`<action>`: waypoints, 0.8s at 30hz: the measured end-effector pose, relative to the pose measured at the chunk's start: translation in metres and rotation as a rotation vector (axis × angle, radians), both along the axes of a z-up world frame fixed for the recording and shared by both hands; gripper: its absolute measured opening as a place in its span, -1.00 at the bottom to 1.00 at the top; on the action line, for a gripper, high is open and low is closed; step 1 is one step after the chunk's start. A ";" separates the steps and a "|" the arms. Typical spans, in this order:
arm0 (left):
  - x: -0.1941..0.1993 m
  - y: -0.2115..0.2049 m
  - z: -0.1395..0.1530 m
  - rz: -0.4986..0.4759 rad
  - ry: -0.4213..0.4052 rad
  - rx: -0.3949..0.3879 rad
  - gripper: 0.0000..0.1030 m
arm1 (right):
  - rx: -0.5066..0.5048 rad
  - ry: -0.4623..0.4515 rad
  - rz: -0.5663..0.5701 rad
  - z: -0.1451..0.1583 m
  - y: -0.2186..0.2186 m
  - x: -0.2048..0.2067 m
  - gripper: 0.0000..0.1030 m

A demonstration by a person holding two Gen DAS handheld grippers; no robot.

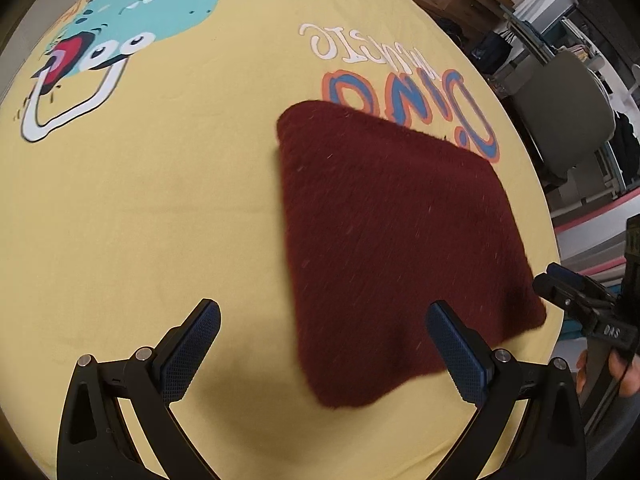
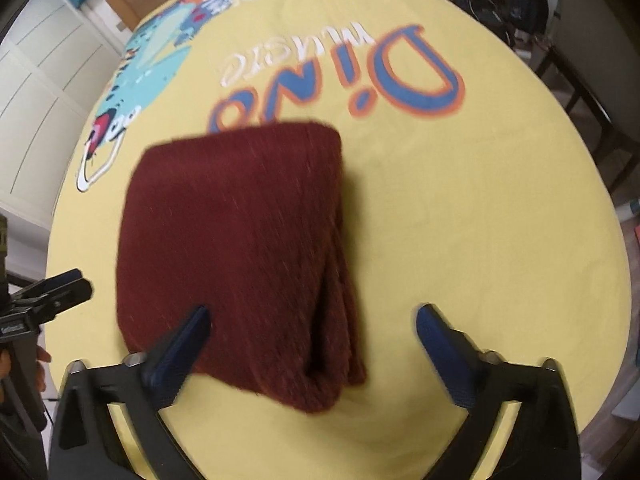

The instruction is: Fold small clothes

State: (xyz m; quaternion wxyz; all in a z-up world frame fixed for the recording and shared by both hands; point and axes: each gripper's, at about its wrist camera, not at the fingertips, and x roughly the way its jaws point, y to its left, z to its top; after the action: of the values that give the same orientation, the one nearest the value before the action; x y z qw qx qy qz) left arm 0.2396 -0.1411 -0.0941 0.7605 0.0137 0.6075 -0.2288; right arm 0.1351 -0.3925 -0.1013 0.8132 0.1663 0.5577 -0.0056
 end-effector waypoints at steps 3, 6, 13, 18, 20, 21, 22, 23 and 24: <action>0.011 -0.021 -0.012 -0.004 0.030 0.015 0.97 | -0.016 0.006 0.017 -0.002 0.001 0.018 0.99; 0.018 -0.037 -0.032 -0.021 0.065 0.038 0.97 | 0.007 0.054 0.059 -0.023 0.013 0.036 0.99; 0.009 -0.037 -0.083 -0.045 0.116 0.109 0.99 | 0.100 0.090 0.059 -0.079 0.017 0.034 0.99; 0.007 -0.028 -0.098 -0.019 0.131 0.040 0.99 | 0.164 0.066 0.037 -0.095 0.005 0.024 0.99; 0.004 -0.031 -0.096 -0.036 0.095 0.055 1.00 | 0.181 0.060 0.037 -0.101 0.003 0.022 0.99; 0.002 -0.033 -0.094 -0.050 0.072 0.069 1.00 | 0.185 0.057 0.036 -0.102 0.002 0.022 0.99; 0.002 -0.034 -0.094 -0.059 0.063 0.075 1.00 | 0.186 0.054 0.038 -0.103 0.002 0.021 0.98; 0.001 -0.036 -0.095 -0.070 0.055 0.081 0.99 | 0.184 0.054 0.041 -0.103 0.003 0.021 0.98; 0.001 -0.036 -0.095 -0.079 0.051 0.082 0.96 | 0.184 0.057 0.041 -0.103 0.004 0.021 0.93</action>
State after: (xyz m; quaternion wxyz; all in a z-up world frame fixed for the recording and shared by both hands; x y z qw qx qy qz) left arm 0.2409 -0.1774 -0.1889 0.7339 0.0630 0.6346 -0.2338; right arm 0.1561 -0.3889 -0.2047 0.7783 0.2284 0.5821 0.0577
